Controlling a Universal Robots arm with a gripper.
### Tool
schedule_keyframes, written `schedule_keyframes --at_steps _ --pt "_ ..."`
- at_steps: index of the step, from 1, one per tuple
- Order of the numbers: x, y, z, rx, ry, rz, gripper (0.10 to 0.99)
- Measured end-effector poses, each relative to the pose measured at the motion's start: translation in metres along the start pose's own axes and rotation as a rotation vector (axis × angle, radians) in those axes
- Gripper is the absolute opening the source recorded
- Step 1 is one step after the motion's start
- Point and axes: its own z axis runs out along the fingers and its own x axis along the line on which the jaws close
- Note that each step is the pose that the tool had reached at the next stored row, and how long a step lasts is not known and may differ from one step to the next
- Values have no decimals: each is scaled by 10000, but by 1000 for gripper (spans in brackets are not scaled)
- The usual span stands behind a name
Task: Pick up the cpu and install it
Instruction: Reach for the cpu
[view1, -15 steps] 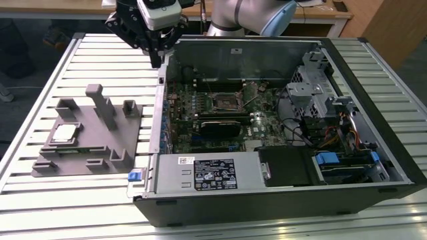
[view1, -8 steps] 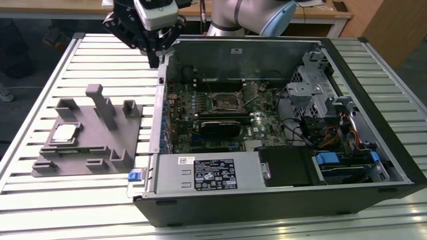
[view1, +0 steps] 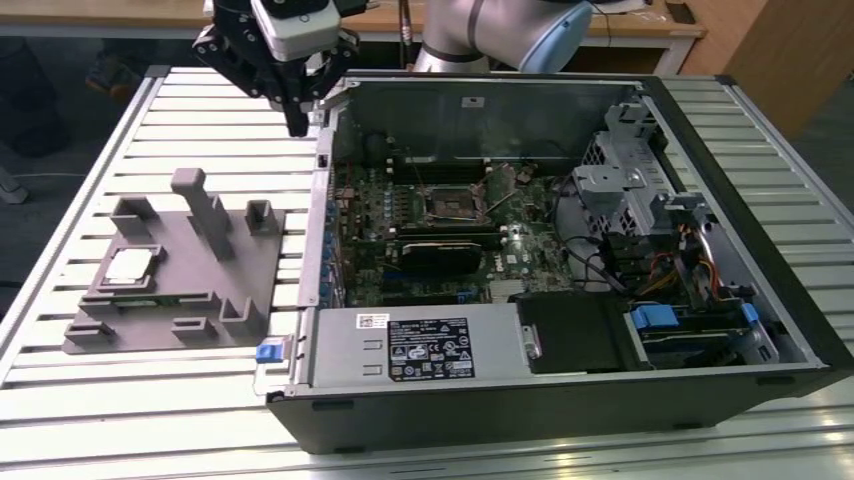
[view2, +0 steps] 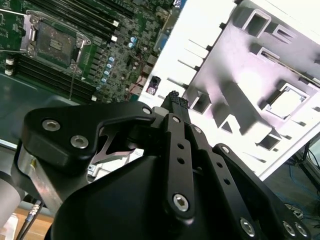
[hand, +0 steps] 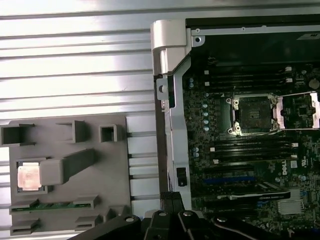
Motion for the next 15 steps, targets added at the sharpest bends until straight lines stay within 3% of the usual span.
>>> schedule_keyframes --at_steps 15 --pt "237 -16 1 1 7 -1 106"
